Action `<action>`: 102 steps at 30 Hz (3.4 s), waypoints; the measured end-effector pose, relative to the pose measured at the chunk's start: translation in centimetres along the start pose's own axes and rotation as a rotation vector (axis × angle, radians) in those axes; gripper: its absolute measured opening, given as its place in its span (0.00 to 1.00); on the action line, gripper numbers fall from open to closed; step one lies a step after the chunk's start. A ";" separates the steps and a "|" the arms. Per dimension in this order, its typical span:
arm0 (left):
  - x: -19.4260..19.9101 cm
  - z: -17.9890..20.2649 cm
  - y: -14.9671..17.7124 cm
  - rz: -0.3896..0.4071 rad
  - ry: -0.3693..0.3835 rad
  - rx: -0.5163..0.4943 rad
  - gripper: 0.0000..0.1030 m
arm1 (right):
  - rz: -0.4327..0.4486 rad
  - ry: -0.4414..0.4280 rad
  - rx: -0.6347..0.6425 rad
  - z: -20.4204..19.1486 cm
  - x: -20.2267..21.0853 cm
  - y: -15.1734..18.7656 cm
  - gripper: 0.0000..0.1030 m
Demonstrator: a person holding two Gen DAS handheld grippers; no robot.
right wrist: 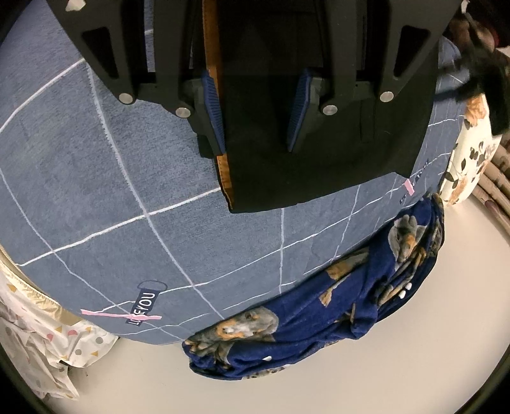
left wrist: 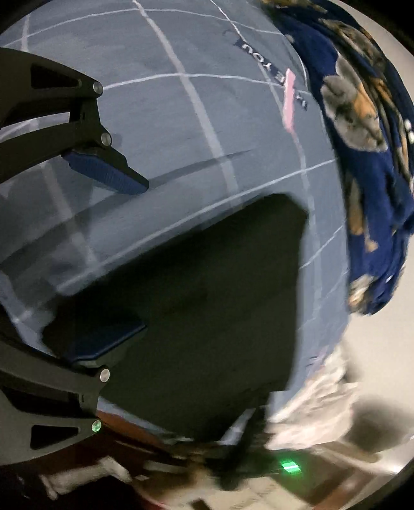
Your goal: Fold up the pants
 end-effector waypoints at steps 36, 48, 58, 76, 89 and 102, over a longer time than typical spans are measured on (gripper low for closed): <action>-1.2 -1.1 -2.2 0.062 0.143 0.177 0.80 | -0.144 -0.232 -0.303 8.1 6.2 1.9 0.70; -2.4 -0.3 -4.3 0.056 0.324 0.190 0.80 | -0.412 -0.347 -0.217 4.0 3.6 3.4 0.71; -2.3 -0.1 -4.4 0.043 0.399 0.148 0.80 | -0.439 -0.285 -0.074 1.3 2.5 3.7 0.72; -3.0 2.2 -5.0 0.005 0.179 -0.047 0.83 | -0.471 -0.358 -0.182 2.2 2.6 3.1 0.86; -2.9 2.7 -4.9 -0.006 0.048 -0.089 0.53 | -0.415 -0.215 -0.167 3.3 2.4 3.0 0.36; -2.6 4.0 -5.3 -0.011 -0.051 -0.169 0.49 | -0.429 -0.248 -0.177 2.7 1.8 2.9 0.39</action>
Point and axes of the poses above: each gripper's, at about its wrist camera, not at the fingertips, and x roughly against the way its jaws point, z to its right, y to its underside, the point moved 6 cm from there along -x, roughly the way its jaws point, and after that the axes turned 14 degrees about -x, right-handed, at the moved point
